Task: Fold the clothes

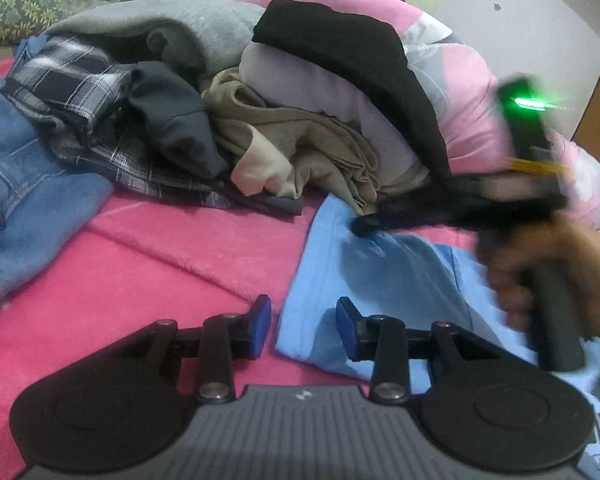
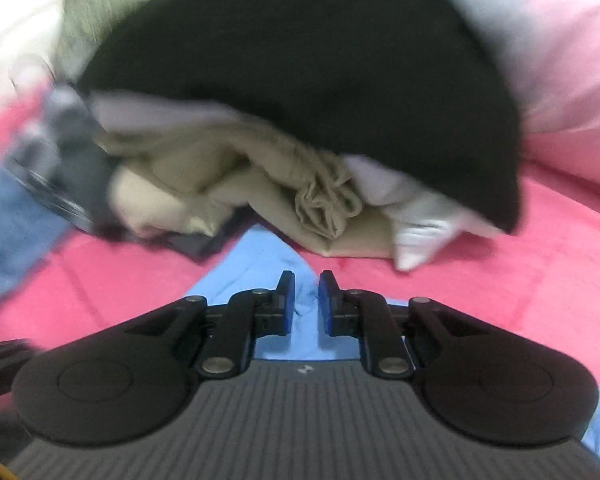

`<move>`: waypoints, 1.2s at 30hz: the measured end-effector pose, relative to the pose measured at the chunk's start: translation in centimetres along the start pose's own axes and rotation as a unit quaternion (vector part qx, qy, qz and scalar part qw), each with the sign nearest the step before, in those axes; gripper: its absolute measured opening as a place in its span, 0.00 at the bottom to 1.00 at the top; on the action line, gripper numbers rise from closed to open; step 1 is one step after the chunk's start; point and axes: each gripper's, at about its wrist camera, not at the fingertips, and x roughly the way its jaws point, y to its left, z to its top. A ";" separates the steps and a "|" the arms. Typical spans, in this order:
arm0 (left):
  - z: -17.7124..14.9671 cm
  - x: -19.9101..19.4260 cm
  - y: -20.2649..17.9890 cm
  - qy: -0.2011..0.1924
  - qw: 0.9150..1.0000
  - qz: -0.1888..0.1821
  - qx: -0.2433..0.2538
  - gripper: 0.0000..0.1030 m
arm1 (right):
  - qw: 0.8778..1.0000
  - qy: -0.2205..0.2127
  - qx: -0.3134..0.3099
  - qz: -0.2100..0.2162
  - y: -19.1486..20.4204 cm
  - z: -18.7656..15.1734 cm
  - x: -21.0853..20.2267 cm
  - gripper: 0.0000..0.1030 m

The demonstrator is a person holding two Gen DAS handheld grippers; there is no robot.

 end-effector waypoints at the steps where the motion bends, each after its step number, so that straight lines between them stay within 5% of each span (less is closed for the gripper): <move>1: 0.0 0.0 -0.1 -0.001 1.000 0.002 0.003 0.37 | 1.000 -0.005 0.002 -0.005 0.0 0.6 1.2 0.11; 5: 0.0 -0.4 0.2 0.000 1.000 -0.002 0.000 0.37 | 0.999 -0.022 0.040 0.008 -1.1 1.1 0.8 0.11; 10: 0.3 -0.8 1.6 0.007 0.999 -0.015 -0.037 0.37 | 0.995 -0.060 0.079 0.026 -1.9 -0.6 -4.5 0.12; 15: 0.2 -0.5 1.0 -0.005 1.000 0.005 -0.018 0.37 | 0.998 0.010 0.027 0.056 2.2 0.1 0.1 0.12; 20: 0.2 -0.5 0.7 -0.014 1.000 0.017 -0.011 0.37 | 0.999 0.002 -0.052 0.012 6.5 0.7 1.7 0.08; 23: 0.5 -0.7 1.1 -0.019 0.999 0.023 -0.026 0.37 | 0.998 -0.038 -0.041 0.034 4.7 -0.4 -3.3 0.08; 28: 0.9 -0.6 1.9 -0.024 0.998 0.035 -0.047 0.37 | 0.992 -0.111 0.061 -0.005 0.0 -4.3 -14.2 0.08; 36: 1.5 -1.4 3.6 -0.062 0.991 0.084 -0.089 0.37 | 0.975 -0.137 0.140 -0.110 -3.5 -18.5 -30.0 0.08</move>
